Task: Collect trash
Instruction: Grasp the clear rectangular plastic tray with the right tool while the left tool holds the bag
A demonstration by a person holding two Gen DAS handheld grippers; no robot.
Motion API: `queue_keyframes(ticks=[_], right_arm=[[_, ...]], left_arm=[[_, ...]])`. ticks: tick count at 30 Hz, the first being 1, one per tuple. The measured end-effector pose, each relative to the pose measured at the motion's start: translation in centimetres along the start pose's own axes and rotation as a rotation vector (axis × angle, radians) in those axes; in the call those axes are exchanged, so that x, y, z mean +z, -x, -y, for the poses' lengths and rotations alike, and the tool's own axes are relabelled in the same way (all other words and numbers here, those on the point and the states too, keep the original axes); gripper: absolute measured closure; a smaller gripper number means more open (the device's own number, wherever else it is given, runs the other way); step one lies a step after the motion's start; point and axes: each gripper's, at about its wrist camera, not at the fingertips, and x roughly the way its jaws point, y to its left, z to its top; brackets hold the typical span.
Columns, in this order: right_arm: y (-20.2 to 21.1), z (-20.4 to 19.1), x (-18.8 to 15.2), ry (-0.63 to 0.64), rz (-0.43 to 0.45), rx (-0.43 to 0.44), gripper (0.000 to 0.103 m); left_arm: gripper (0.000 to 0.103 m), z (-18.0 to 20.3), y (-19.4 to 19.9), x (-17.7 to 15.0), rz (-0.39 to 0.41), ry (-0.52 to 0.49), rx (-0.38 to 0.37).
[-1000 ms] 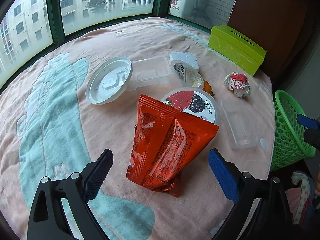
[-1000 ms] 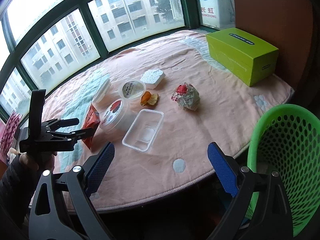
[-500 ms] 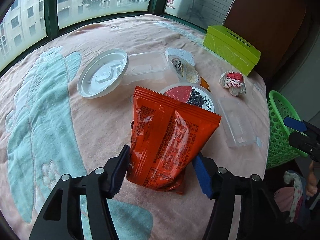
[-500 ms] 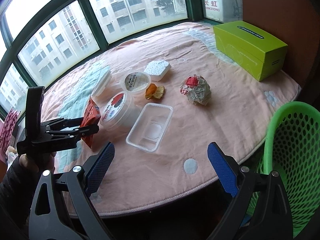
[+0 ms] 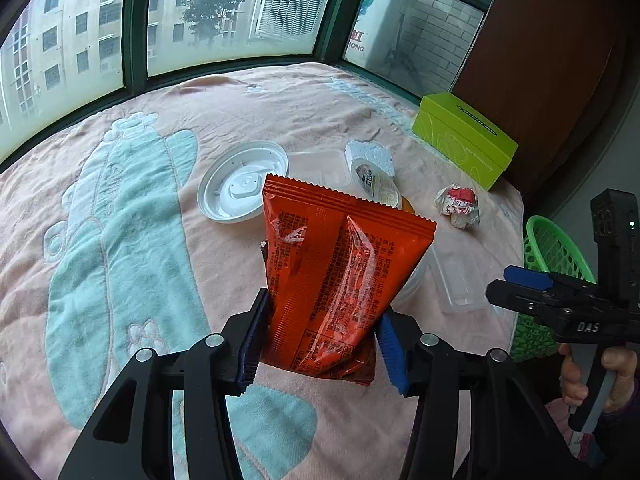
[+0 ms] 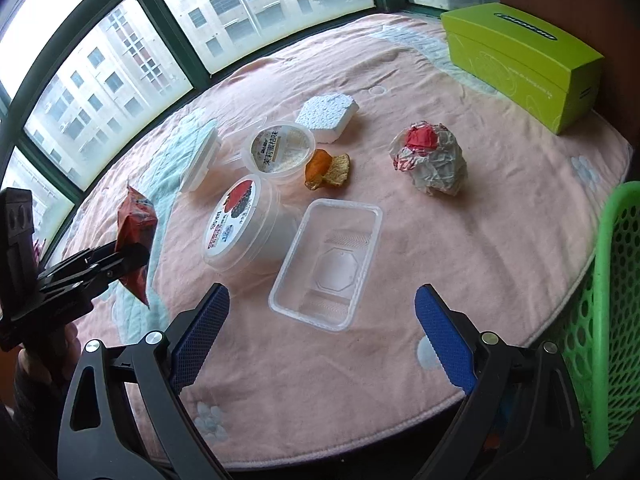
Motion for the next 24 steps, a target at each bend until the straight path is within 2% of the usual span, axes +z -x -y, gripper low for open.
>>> queue_keyframes(ticks=[14, 23, 24], right_arm=[[-4.5, -0.4, 1.2, 0.02, -0.067, -0.1, 0.012], [-5.3, -0.2, 1.4, 0.038, -0.08, -0.134, 0.027], [-5.2, -0.1, 1.4, 0.037, -0.078, -0.134, 0.032]], left_arm=[[0.054, 0.5, 2.6, 0.6, 0.06, 0.004, -0.01], [0.054, 0.8, 2.7, 0.4, 0.06, 0.022, -0.022], [0.054, 0.9, 2.8, 0.4, 0.061, 0.021, -0.022]])
